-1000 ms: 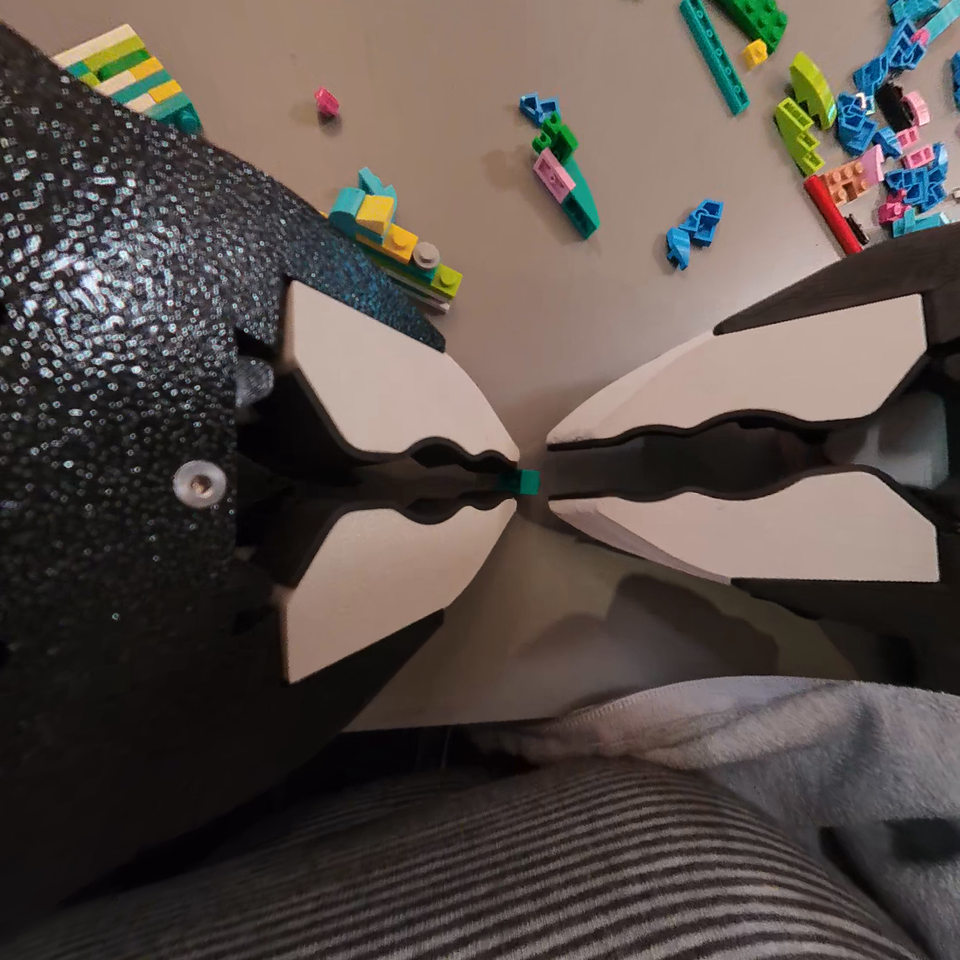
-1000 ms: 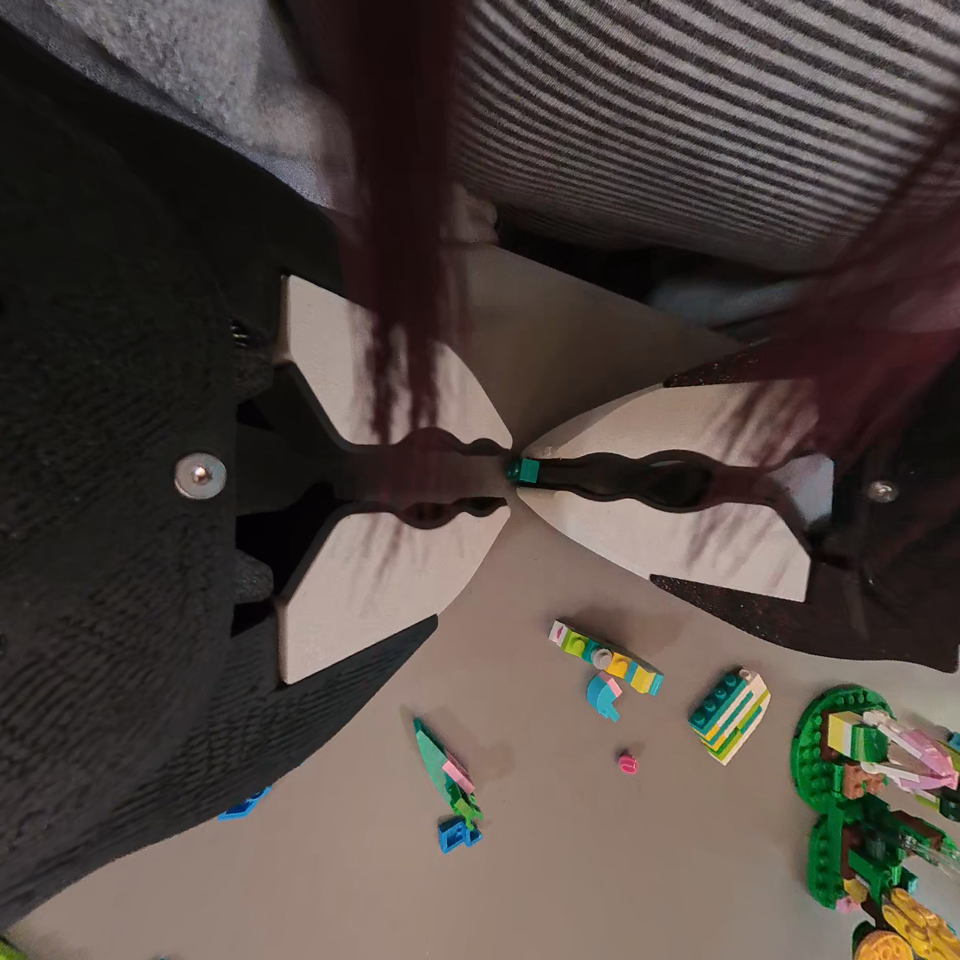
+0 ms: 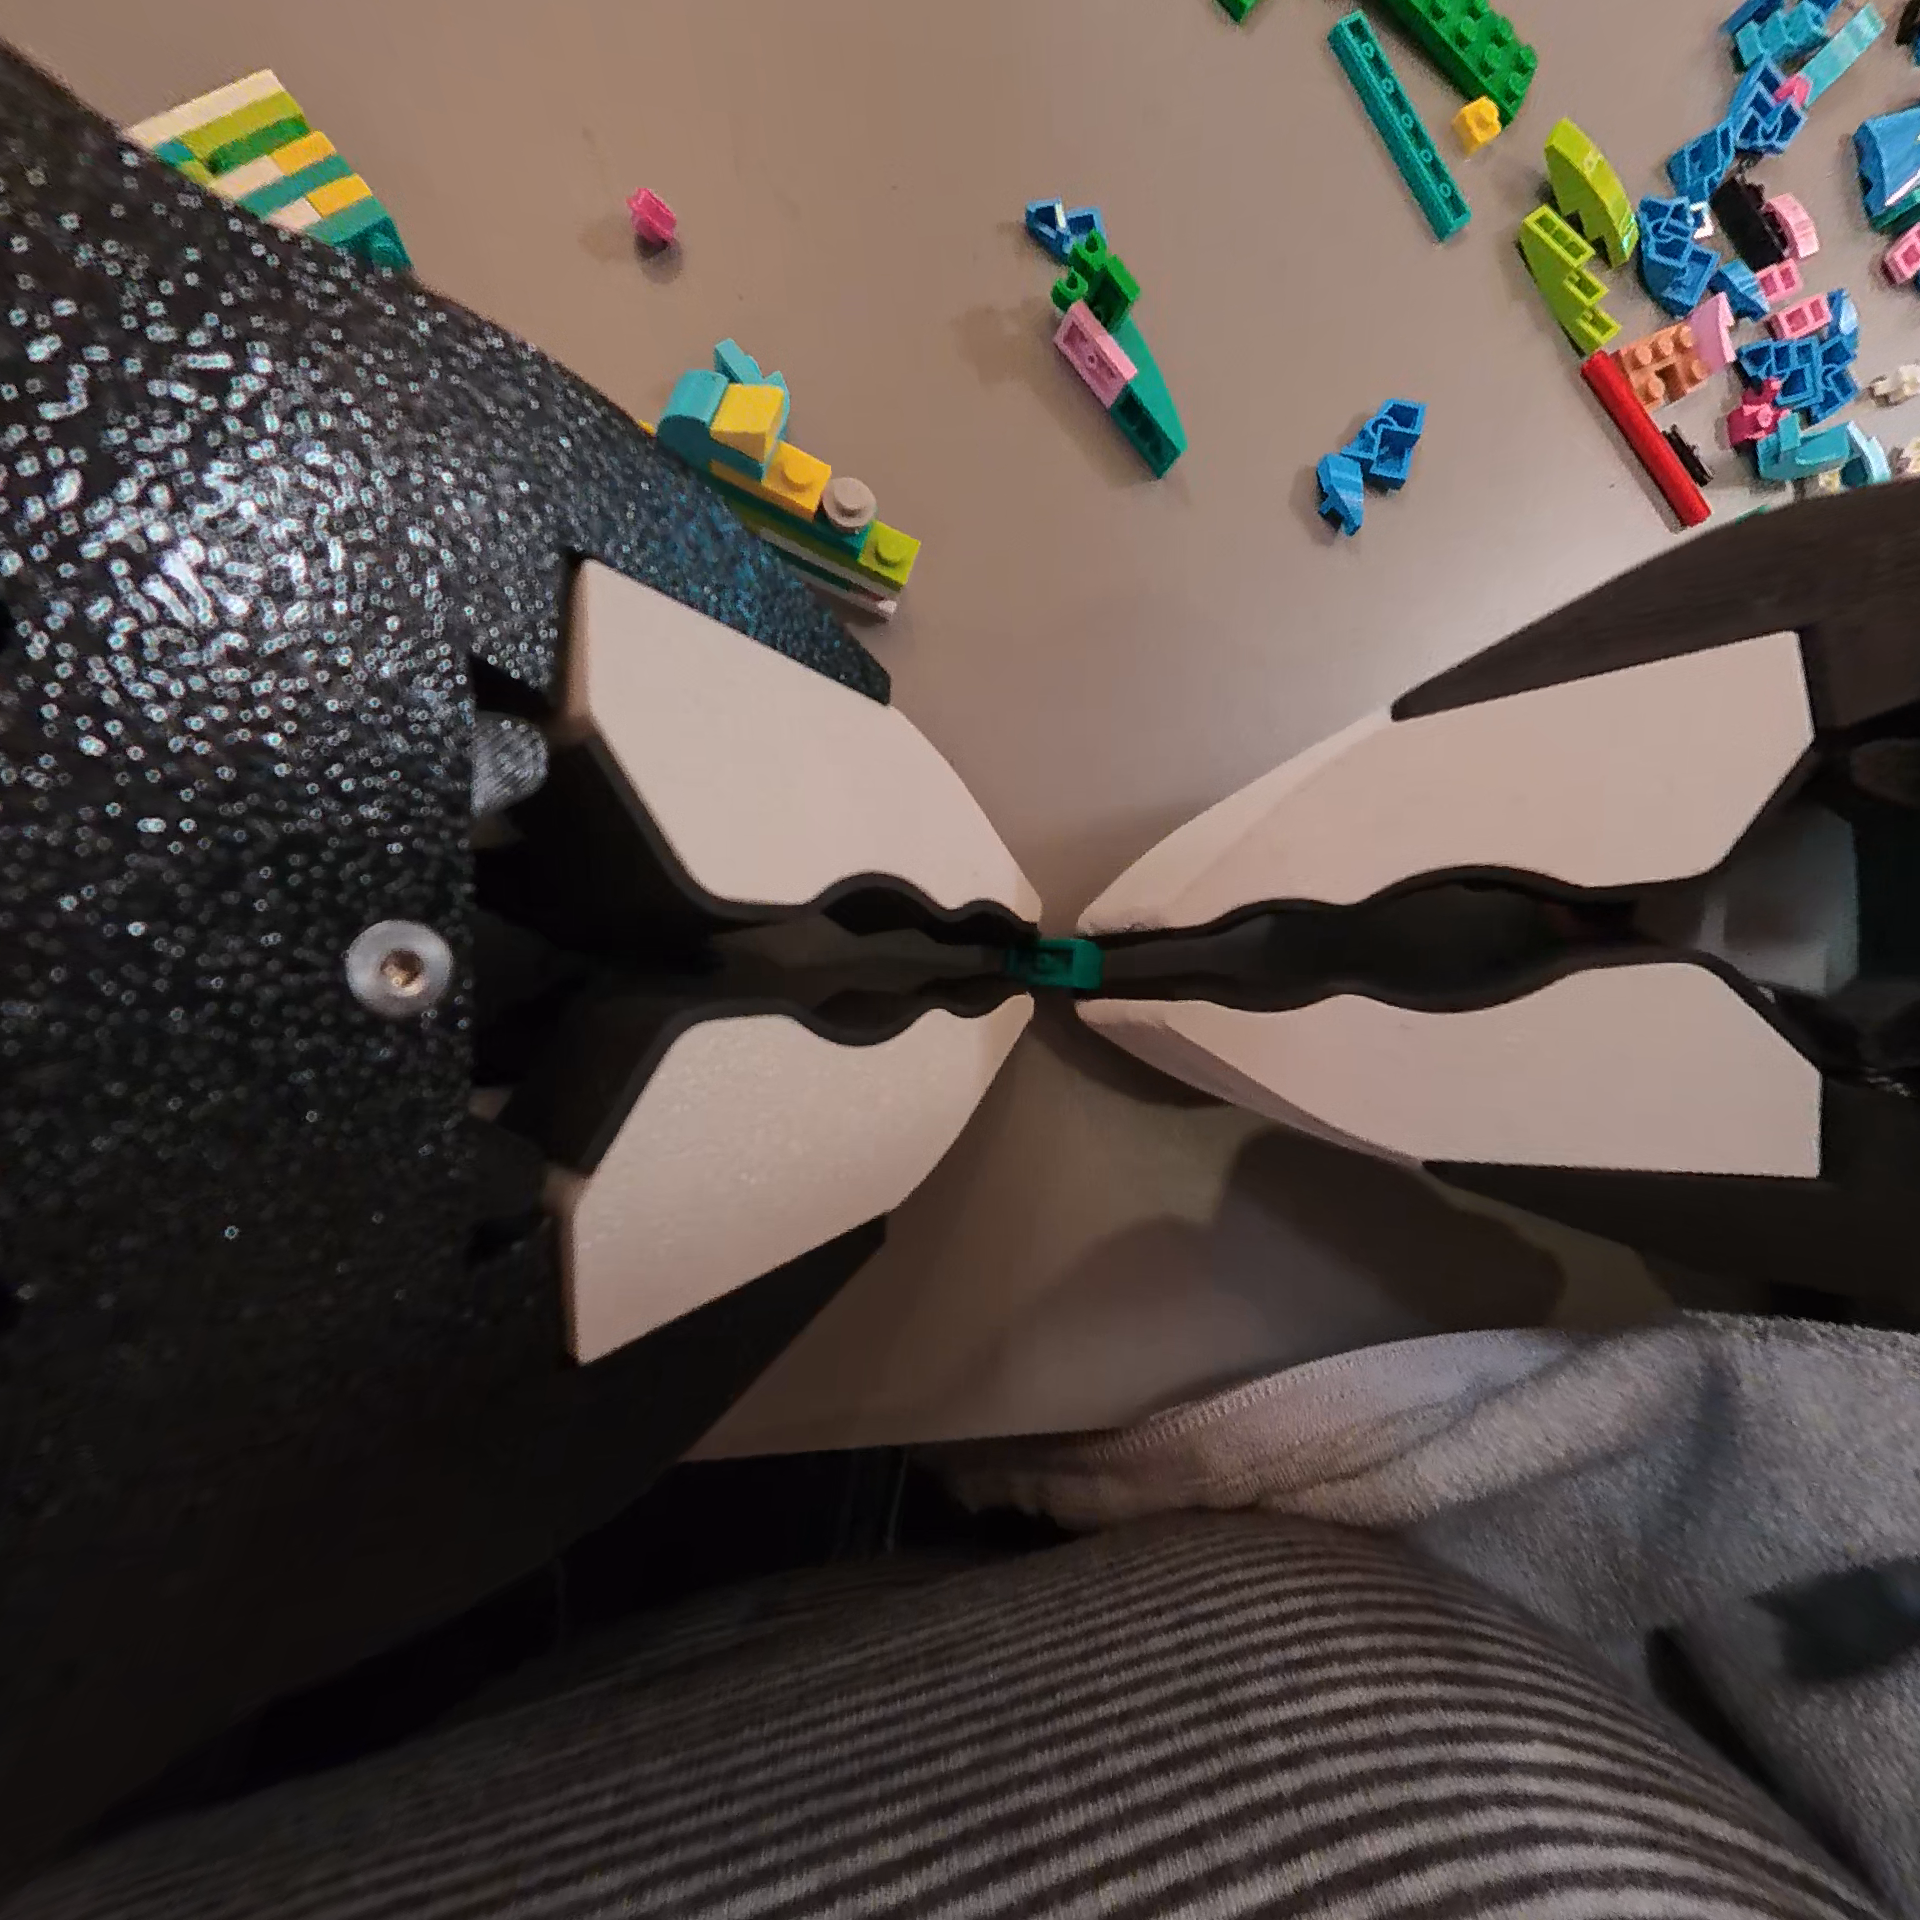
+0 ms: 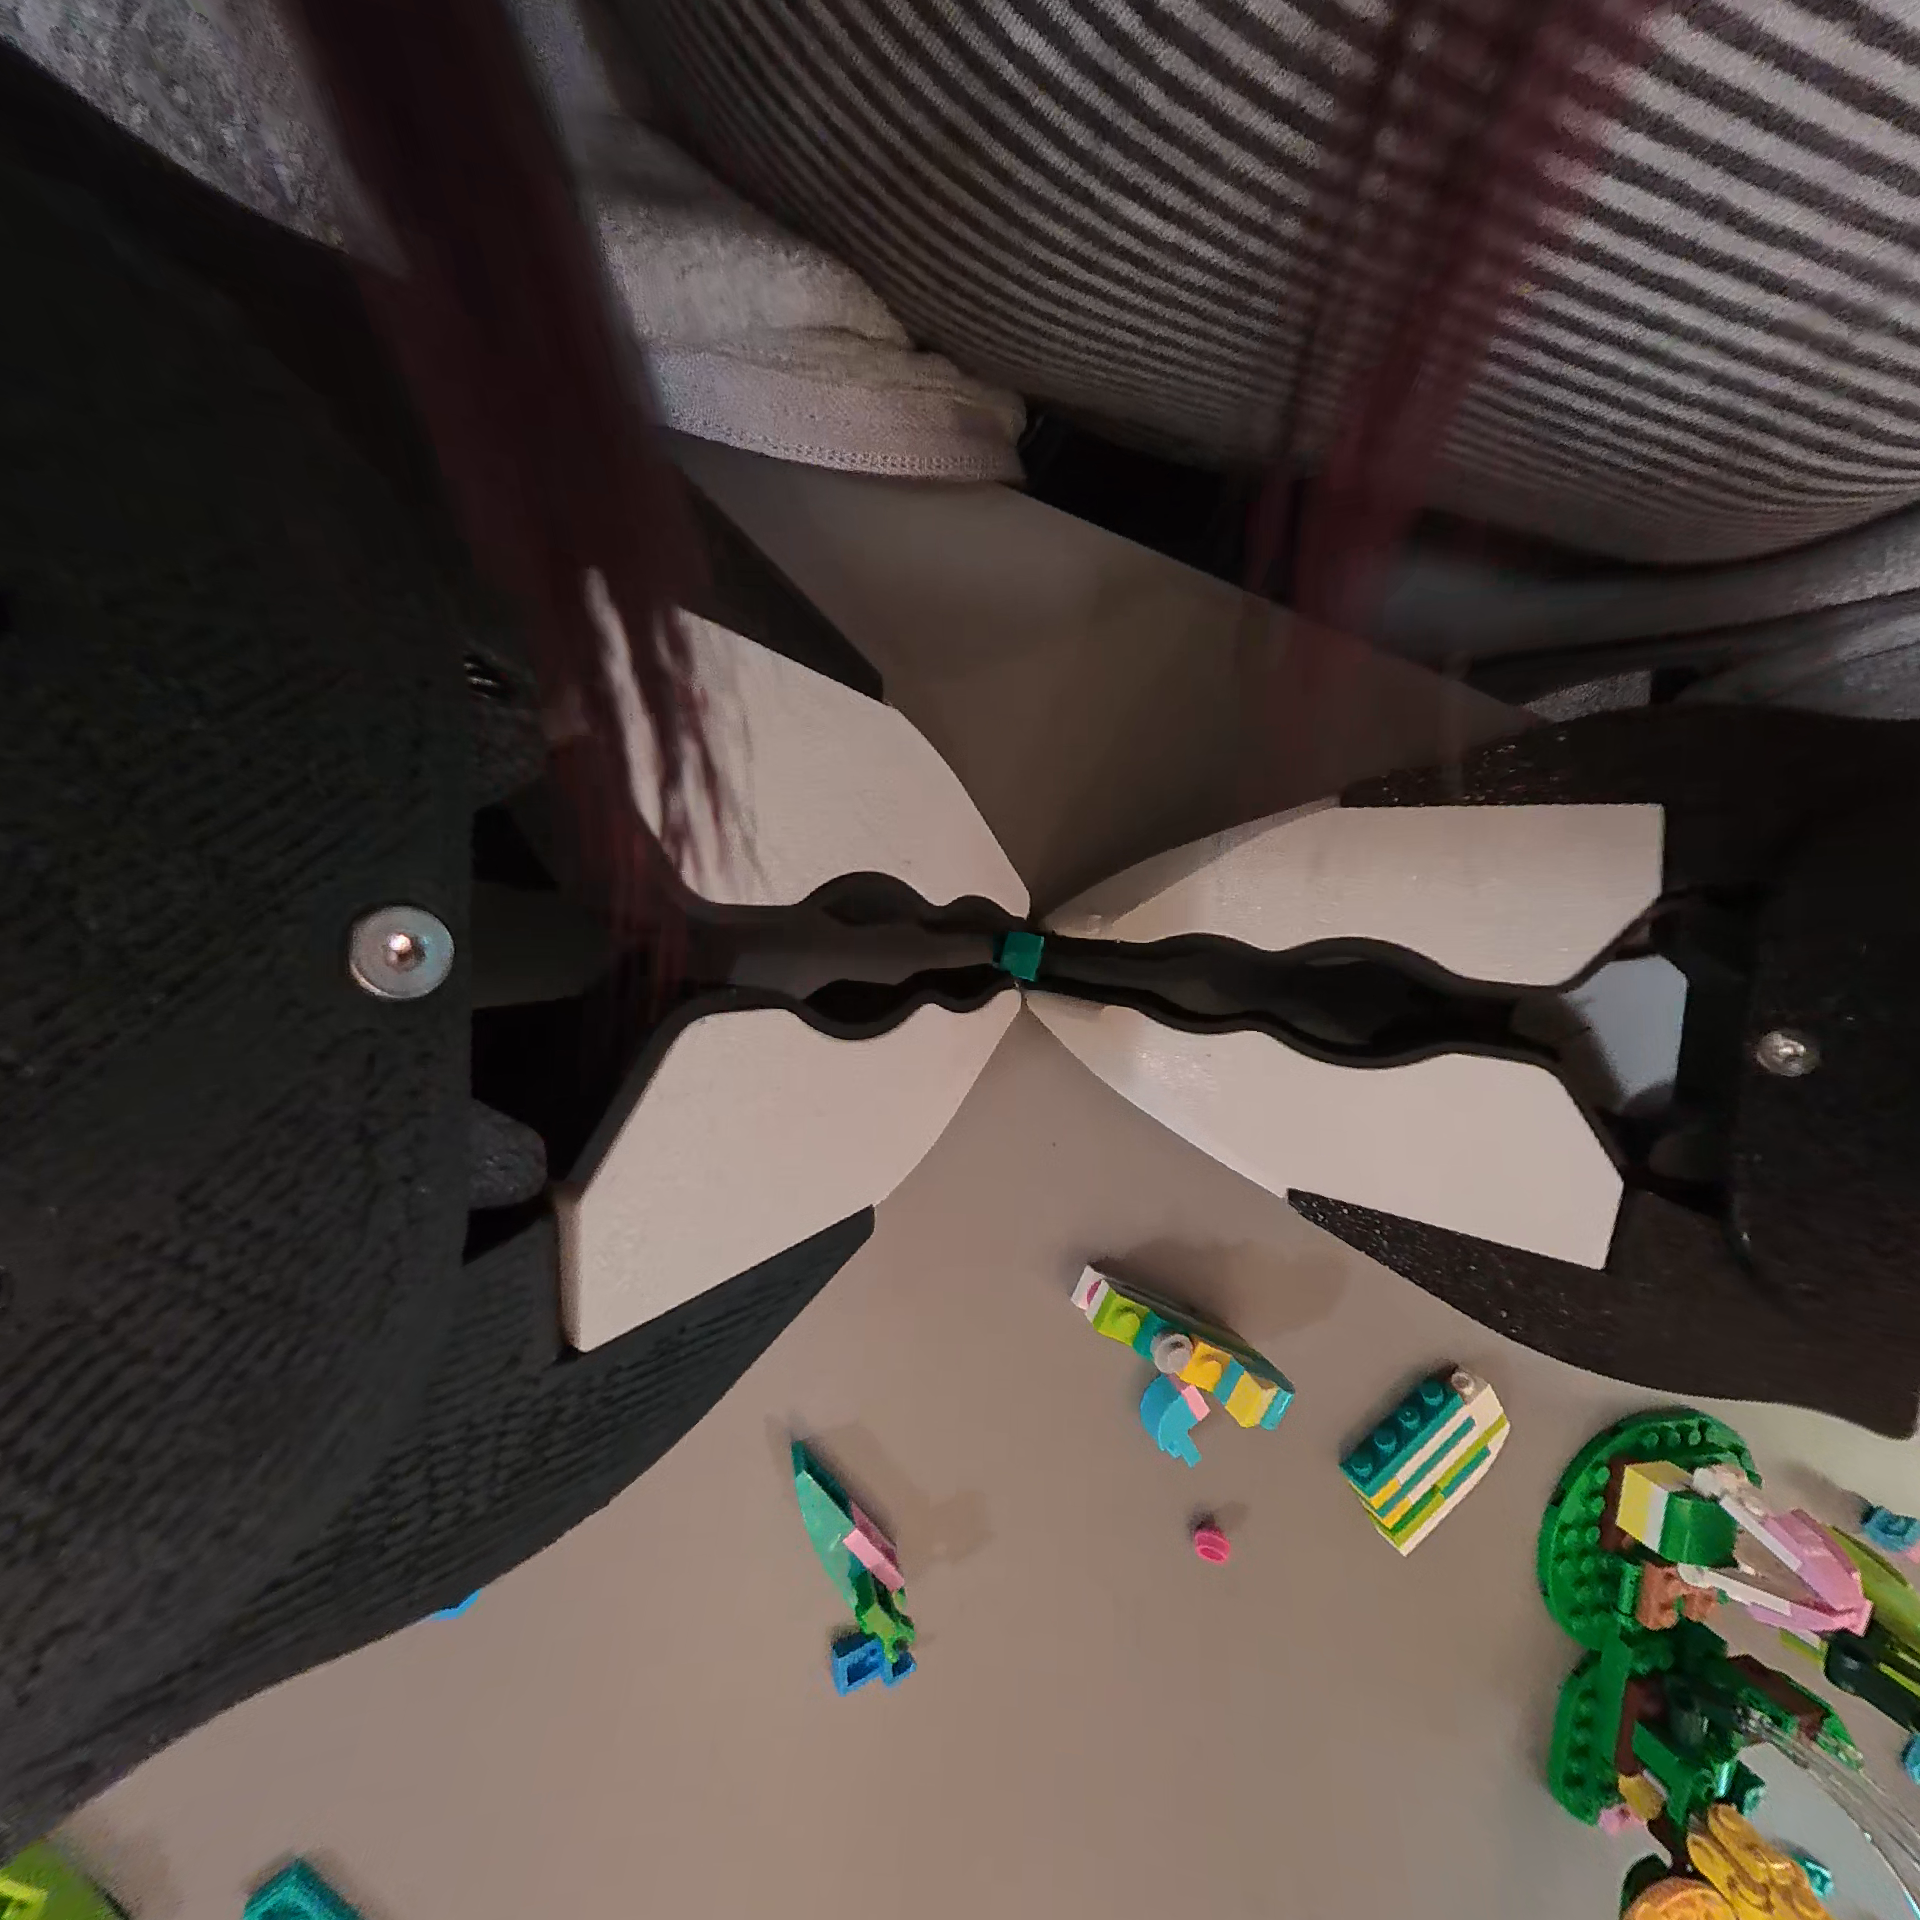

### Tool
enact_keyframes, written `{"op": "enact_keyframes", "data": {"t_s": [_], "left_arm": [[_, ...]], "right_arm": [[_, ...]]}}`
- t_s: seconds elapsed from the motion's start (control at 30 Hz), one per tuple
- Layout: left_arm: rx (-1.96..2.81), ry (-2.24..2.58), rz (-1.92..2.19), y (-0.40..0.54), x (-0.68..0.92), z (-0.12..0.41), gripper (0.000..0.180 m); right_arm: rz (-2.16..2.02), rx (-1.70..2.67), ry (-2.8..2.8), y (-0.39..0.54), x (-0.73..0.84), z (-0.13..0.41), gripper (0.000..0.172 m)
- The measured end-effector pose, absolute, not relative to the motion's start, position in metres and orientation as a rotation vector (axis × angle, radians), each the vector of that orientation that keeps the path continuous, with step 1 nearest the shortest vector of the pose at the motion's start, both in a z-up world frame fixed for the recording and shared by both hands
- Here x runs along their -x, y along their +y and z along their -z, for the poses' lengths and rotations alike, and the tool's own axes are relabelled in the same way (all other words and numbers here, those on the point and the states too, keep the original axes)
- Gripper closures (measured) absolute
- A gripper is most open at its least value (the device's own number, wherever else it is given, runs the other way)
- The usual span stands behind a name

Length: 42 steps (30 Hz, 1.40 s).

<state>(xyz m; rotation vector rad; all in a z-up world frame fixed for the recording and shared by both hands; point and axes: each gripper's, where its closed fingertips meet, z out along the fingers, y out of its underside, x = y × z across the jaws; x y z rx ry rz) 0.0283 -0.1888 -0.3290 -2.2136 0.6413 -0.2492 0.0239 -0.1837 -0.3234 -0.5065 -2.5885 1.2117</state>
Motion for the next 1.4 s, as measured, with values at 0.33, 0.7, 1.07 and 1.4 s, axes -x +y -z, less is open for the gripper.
{"op": "enact_keyframes", "data": {"t_s": [0.33, 0.7, 1.07, 1.4], "left_arm": [[1.861, 0.889, -0.114, -0.185, -0.03, 0.307, 0.165], [1.869, 0.97, -0.124, -0.182, -0.033, 0.316, 0.173], [1.927, 0.903, -0.154, -0.181, -0.018, 0.319, 0.174], [2.007, 0.855, -0.007, -0.18, -0.018, 0.323, 0.162]], "right_arm": [[-1.257, 0.557, -2.601, -0.183, -0.023, 0.322, 0.165], [-1.258, 0.565, -2.602, -0.186, -0.023, 0.322, 0.165], [-1.276, 0.579, -2.61, -0.187, -0.023, 0.322, 0.165], [-1.308, 0.632, -2.613, -0.185, -0.02, 0.321, 0.161]]}}
